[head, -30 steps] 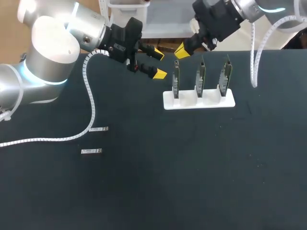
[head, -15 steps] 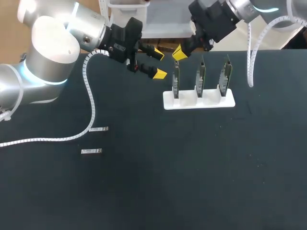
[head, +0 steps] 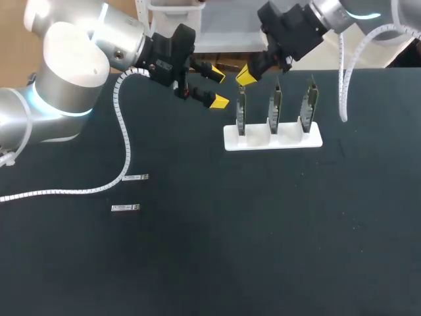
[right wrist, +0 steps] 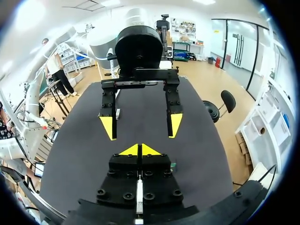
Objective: Pick up the optical module with the left hand, and insert it into the network port with the right hand.
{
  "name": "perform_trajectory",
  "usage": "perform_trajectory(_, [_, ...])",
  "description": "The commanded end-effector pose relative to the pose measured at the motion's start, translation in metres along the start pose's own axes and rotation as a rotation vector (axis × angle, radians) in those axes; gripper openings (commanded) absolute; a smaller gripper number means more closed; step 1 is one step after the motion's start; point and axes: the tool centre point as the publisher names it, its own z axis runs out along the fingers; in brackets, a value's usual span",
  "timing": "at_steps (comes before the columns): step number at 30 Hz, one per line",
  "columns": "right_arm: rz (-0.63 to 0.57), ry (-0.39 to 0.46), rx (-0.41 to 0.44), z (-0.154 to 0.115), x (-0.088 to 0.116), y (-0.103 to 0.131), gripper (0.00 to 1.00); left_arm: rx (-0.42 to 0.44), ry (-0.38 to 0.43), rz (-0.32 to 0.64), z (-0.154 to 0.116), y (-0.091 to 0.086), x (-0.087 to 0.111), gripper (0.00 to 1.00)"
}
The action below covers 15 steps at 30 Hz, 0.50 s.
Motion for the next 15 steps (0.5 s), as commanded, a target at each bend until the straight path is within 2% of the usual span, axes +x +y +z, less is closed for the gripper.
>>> perform_trajectory(1, [0.002, 0.000, 0.005, 0.0035, 0.0012, -0.0014, 0.00, 0.001, 0.004, -0.002, 0.0003, 0.0008, -0.0007, 1.00])
perform_trajectory(15, [0.007, 0.007, 0.008, 0.0041, 0.0033, -0.0055, 0.00, 0.001, 0.004, -0.002, 0.0003, 0.0008, -0.0007, 1.00])
